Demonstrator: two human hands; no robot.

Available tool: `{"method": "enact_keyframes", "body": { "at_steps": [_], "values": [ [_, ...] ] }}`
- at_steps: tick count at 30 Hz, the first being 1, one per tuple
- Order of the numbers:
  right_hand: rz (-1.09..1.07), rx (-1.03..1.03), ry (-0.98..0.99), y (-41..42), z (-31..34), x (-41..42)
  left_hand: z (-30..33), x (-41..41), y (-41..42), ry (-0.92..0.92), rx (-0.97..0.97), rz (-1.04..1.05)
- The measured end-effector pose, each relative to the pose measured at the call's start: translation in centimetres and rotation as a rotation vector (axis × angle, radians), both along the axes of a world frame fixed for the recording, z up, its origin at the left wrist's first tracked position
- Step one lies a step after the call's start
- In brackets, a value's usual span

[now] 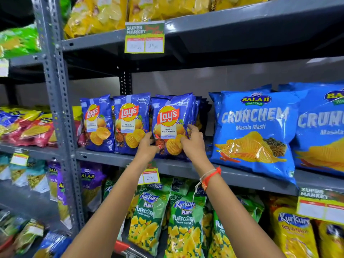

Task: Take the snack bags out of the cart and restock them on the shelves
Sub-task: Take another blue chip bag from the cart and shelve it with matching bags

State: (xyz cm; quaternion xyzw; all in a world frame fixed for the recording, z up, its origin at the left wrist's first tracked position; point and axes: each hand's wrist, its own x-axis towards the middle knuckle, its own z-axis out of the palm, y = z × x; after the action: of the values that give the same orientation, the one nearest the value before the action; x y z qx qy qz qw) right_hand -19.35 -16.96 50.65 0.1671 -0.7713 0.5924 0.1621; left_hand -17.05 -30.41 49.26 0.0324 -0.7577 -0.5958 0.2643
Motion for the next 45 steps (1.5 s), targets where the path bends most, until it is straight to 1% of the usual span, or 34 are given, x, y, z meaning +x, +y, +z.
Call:
{"method": "enact_keyframes", "body": {
  "at_steps": [3,7,9,11,13,15,16,18,19,20,22,24,25,27,29,31,34,39,42,45],
  "values": [
    [0.000,0.008,0.001,0.0,-0.4,0.0,-0.6,-0.3,-0.2,0.009,0.048,-0.032],
    [-0.013,0.046,0.024,0.2,-0.8,0.2,-0.8,-0.4,-0.2,0.029,0.047,-0.053],
    [-0.015,0.047,0.052,0.4,-0.8,0.7,-0.9,-0.4,-0.2,0.022,0.088,-0.021],
    [-0.048,0.027,0.129,1.0,-0.6,1.3,-1.0,-0.1,0.1,0.055,0.083,0.069],
    [-0.118,-0.027,0.252,2.4,-0.1,2.3,-1.0,0.7,0.9,0.151,0.007,0.206],
    [-0.203,-0.110,0.362,4.7,0.4,3.6,-0.6,1.8,2.5,0.326,-0.076,0.327],
    [-0.269,-0.148,0.413,6.1,0.6,4.2,-0.2,2.4,3.7,0.424,-0.103,0.349],
    [-0.455,-0.189,0.490,9.3,0.8,5.3,0.8,2.9,6.3,0.562,-0.135,0.316],
    [-0.563,-0.194,0.504,10.9,0.8,5.6,1.3,3.0,7.8,0.585,-0.146,0.264],
    [-0.663,-0.191,0.497,12.4,0.6,5.8,1.6,2.8,9.3,0.573,-0.160,0.187],
    [-0.772,-0.133,0.411,15.1,0.2,5.5,2.4,2.0,11.9,0.451,-0.184,0.006],
    [-0.710,-0.067,0.253,17.2,-0.5,4.6,2.9,0.4,13.7,0.257,-0.199,-0.139],
    [-0.633,-0.053,0.157,18.1,-0.9,4.1,3.2,-0.2,14.3,0.161,-0.189,-0.189],
    [-0.457,-0.062,0.036,19.5,-1.5,3.2,3.4,-1.0,14.9,0.001,-0.120,-0.271],
    [-0.316,-0.099,-0.060,20.4,-1.8,3.0,3.1,-1.4,15.0,-0.135,-0.044,-0.395],
    [-0.220,-0.102,-0.115,20.9,-2.0,3.1,2.3,-1.9,14.8,-0.196,0.032,-0.475],
    [-0.169,-0.105,-0.109,21.1,-1.8,2.7,1.3,-2.4,14.8,-0.114,0.155,-0.452],
    [-0.149,-0.041,-0.098,21.2,-0.3,1.3,-0.3,-2.3,15.0,0.087,0.264,-0.367],
    [-0.129,-0.015,-0.116,21.2,0.4,0.2,-0.8,-2.1,15.5,0.163,0.240,-0.263],
    [-0.185,-0.021,-0.124,21.5,-0.1,-0.8,-1.1,-2.0,16.5,0.200,0.142,-0.184]
  ]
}}
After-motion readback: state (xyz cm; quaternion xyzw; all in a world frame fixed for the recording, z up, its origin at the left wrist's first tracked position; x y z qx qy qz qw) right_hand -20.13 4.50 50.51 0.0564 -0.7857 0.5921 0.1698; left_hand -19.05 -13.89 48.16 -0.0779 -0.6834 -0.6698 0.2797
